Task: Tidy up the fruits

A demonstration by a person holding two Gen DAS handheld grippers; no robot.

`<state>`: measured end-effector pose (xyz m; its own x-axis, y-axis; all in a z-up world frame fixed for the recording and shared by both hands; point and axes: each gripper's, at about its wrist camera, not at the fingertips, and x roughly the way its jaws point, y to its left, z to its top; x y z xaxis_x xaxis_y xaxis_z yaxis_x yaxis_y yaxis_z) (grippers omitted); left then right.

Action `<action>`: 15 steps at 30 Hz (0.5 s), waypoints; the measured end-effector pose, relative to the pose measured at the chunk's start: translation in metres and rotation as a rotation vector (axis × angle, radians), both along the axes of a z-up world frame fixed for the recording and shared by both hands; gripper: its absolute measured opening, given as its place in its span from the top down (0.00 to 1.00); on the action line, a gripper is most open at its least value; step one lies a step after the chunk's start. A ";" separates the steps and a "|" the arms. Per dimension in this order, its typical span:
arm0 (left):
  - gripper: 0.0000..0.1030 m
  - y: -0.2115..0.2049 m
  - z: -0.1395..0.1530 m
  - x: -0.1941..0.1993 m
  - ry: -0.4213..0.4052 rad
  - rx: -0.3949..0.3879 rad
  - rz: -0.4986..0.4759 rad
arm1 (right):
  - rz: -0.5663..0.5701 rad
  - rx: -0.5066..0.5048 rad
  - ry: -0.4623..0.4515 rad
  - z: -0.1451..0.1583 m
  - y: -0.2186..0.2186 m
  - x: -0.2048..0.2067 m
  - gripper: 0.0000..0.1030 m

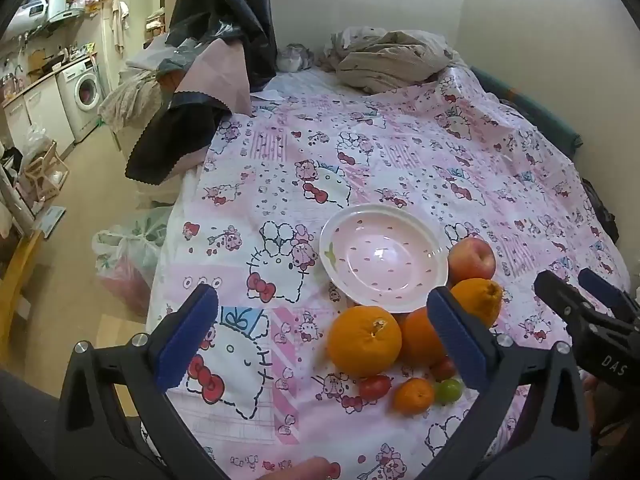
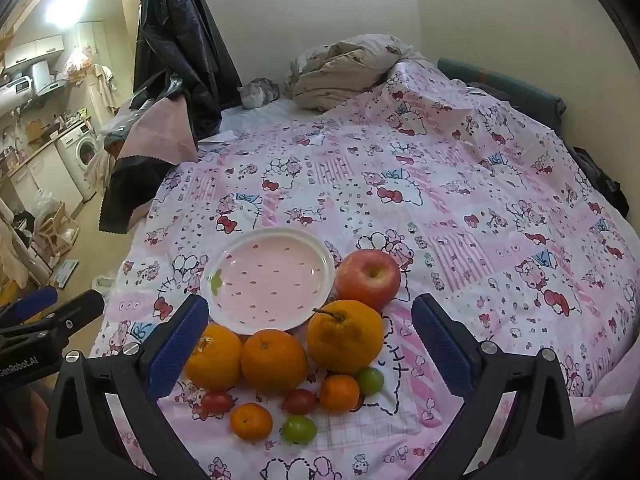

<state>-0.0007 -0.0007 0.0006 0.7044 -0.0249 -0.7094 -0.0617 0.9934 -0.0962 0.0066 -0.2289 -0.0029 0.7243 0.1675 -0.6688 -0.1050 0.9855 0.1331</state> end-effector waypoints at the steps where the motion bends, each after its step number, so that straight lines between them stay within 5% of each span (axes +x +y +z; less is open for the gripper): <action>1: 0.00 0.003 0.000 0.000 0.002 -0.024 0.003 | 0.002 0.001 -0.001 0.000 0.000 0.000 0.00; 15: 0.00 0.001 0.000 -0.001 -0.003 0.020 -0.008 | -0.003 -0.006 -0.007 0.000 -0.003 -0.003 0.00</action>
